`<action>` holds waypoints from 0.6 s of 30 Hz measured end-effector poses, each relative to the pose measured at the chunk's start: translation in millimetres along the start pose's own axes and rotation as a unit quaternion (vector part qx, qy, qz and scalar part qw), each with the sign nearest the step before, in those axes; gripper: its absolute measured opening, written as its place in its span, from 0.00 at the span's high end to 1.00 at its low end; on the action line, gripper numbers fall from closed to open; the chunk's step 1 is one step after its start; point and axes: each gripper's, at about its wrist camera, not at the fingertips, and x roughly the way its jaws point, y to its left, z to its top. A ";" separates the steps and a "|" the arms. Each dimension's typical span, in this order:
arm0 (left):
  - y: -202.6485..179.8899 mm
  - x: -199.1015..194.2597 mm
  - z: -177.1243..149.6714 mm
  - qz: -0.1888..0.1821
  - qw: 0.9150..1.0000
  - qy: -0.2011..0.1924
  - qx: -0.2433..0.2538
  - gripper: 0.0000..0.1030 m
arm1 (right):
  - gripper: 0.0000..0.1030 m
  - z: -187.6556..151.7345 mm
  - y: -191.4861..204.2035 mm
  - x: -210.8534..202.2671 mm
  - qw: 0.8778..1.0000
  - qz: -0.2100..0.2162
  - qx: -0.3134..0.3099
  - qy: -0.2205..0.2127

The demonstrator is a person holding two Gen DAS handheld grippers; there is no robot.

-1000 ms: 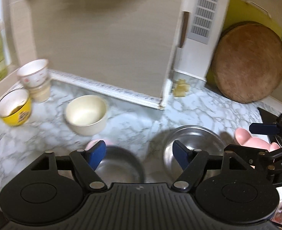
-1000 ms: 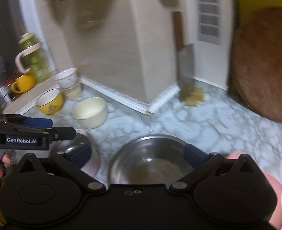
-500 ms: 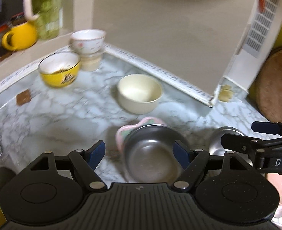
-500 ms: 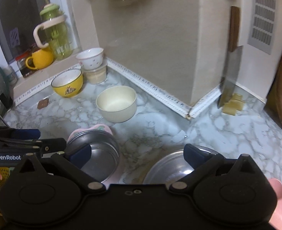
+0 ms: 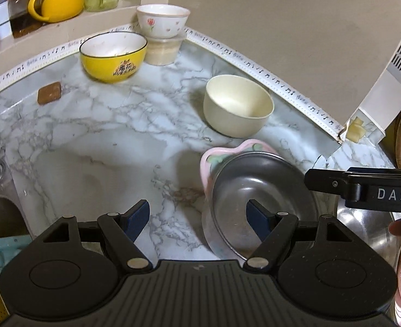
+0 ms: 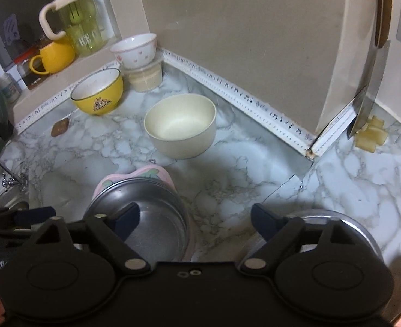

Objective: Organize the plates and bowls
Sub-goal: 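Move both grippers to the steel bowl resting on the pink floral plate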

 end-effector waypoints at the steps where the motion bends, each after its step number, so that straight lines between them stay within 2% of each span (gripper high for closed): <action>1: 0.1 1.6 -0.6 0.003 1.000 0.001 -0.001 0.25 | 0.18 0.2 0.1 3.4 1.000 0.005 0.001 0.006; 8: 1.2 16.6 -2.4 0.001 0.999 0.025 -0.021 0.25 | 0.24 -0.3 -0.4 22.3 1.000 0.005 0.002 0.028; 10: -0.4 20.1 -3.0 -0.001 0.999 0.032 -0.022 0.26 | 0.30 -1.7 -1.0 27.4 0.999 0.005 0.002 0.038; 11: -1.5 21.7 -3.5 -0.001 0.999 0.035 -0.021 0.26 | 0.36 -3.2 -0.9 29.6 0.999 0.005 0.001 0.043; 12: -2.5 22.7 -3.9 -0.003 0.999 0.037 -0.020 0.32 | 0.43 -4.3 -0.3 31.5 0.999 0.007 -0.001 0.047; 17: -7.9 24.6 -4.3 -0.012 0.999 0.040 -0.018 0.40 | 0.57 -9.3 2.3 35.3 0.998 0.013 -0.003 0.057; 18: -8.9 24.7 -4.3 -0.011 0.999 0.041 -0.017 0.44 | 0.64 -9.9 2.7 35.6 0.998 0.014 -0.004 0.058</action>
